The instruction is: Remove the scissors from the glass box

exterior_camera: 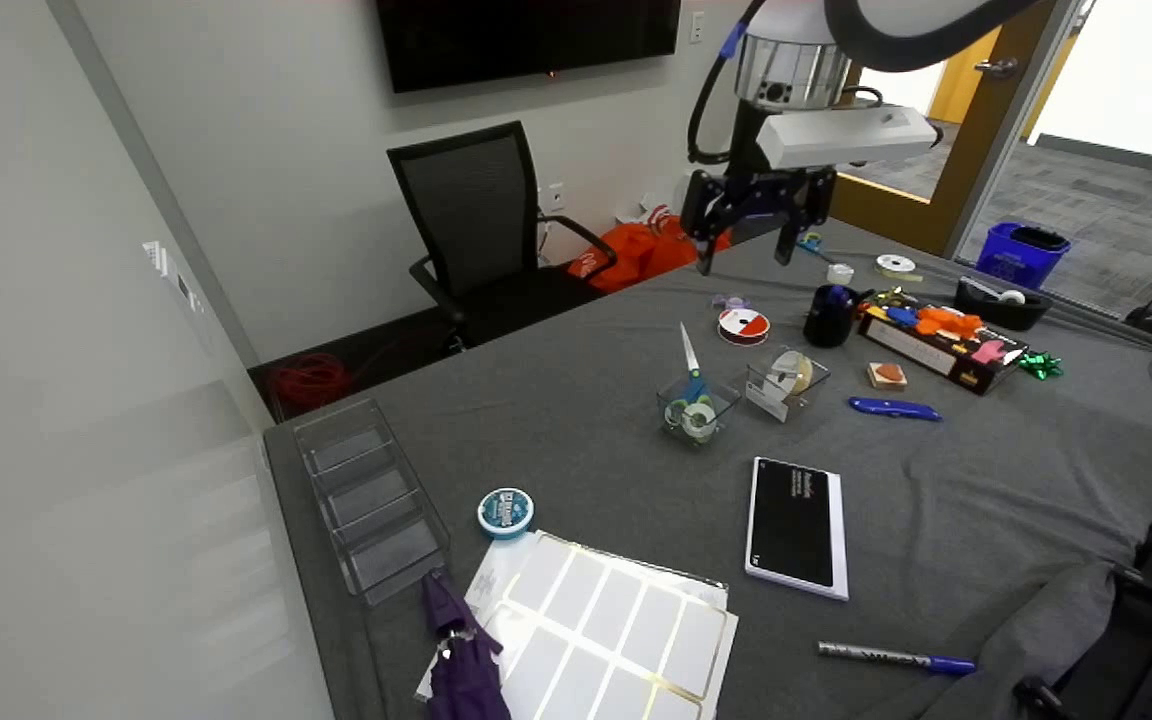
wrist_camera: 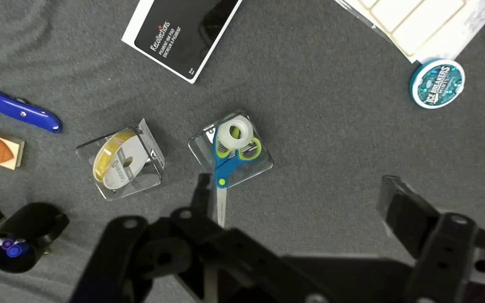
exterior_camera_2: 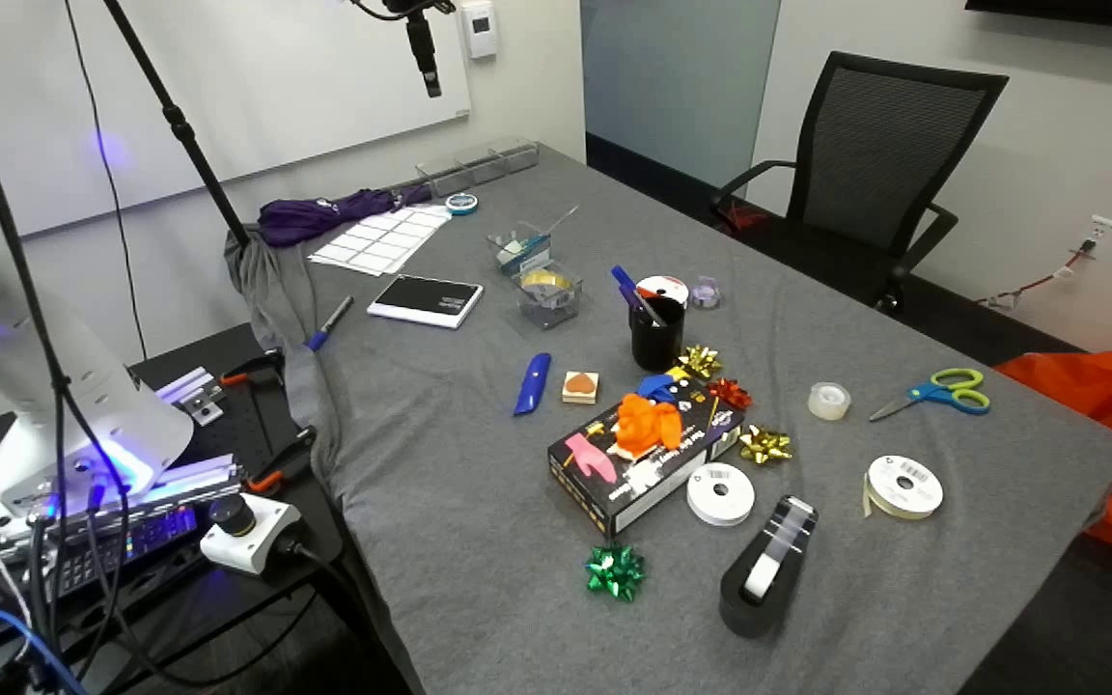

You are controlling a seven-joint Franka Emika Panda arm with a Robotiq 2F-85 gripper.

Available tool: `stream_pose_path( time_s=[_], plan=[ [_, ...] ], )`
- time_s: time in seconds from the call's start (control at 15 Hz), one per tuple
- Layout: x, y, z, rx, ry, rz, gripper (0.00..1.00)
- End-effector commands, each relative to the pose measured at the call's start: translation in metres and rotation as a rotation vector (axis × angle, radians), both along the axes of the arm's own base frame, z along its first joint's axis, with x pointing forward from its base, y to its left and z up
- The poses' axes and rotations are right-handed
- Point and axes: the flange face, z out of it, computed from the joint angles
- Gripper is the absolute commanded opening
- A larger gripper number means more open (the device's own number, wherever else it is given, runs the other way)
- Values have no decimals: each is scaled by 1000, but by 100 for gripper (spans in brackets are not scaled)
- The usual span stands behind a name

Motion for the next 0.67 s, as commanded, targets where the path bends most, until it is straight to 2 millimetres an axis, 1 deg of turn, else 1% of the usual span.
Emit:
stream_pose_path(
  time_s=[0.0, 0.07, 0.2, 0.4, 0.6],
  plan=[
    [0, 1, 1, 0, 0, 1, 100],
    [0, 2, 2, 0, 0, 2, 100],
    [10, -1, -9, 20, -27, -25, 100],
    [33, -8, -22, 38, -51, -74, 100],
    [59, -20, -39, 92, -104, -108, 100]
  ],
)
